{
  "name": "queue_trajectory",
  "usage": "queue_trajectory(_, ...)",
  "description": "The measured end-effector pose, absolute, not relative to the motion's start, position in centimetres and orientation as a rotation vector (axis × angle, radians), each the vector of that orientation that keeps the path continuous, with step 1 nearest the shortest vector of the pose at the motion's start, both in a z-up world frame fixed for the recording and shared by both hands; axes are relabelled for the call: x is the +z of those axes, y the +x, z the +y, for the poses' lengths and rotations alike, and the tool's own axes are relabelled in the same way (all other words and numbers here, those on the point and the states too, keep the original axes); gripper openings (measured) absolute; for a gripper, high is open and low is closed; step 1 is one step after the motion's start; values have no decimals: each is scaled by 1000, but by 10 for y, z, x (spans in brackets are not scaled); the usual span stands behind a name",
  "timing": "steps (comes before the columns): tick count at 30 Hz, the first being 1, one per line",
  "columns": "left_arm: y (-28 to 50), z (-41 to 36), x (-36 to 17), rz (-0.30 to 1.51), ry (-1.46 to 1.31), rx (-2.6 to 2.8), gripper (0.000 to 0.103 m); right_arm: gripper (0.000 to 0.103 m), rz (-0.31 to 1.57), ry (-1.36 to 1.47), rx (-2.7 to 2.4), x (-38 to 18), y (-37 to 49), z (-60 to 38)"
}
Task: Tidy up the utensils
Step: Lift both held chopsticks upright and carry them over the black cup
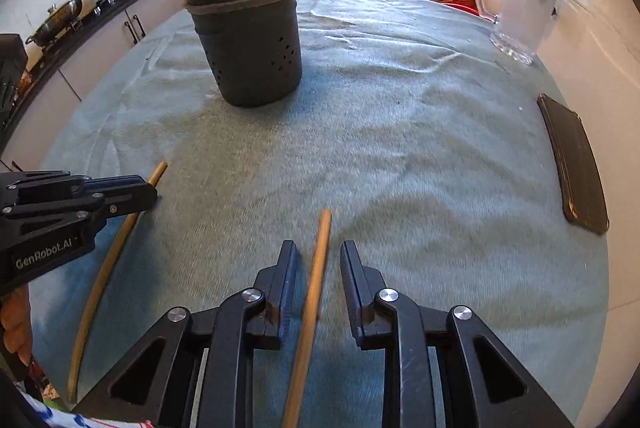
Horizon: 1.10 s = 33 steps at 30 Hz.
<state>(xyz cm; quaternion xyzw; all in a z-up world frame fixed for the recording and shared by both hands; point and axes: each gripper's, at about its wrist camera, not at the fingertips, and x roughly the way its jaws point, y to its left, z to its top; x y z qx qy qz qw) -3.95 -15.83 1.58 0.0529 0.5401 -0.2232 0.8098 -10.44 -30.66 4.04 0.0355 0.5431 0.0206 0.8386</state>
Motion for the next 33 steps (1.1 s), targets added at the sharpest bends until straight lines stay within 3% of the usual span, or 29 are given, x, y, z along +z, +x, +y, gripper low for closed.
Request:
queue_trajectory(2, -39, -157, 16, 1146, 89, -490, 19, 25, 1145, 64, 29, 40, -100, -304)
queue_trajectory(6, -44, -160, 15, 1095, 107, -502, 20, 22, 1124, 52, 9, 39, -102, -299)
queue_trajectory(8, -46, -161, 14, 1067, 128, -494, 16, 10, 1114, 57, 12, 39, -104, -298)
queue_trajectory(9, -45, -163, 13, 1063, 133, -482, 6, 9, 1114, 62, 10, 40, -104, -298)
queue_trajectory(10, -43, -162, 13, 1067, 126, -474, 5, 6, 1116, 75, 10, 40, -102, -300)
queue_trajectory(13, -41, -155, 18, 1100, 40, -480, 5, 6, 1100, 150, 29, 44, -101, -307)
queue_trajectory(33, -116, -129, 124, 814, -43, -511, 5, 6, 697, 249, 87, 166, -176, -299)
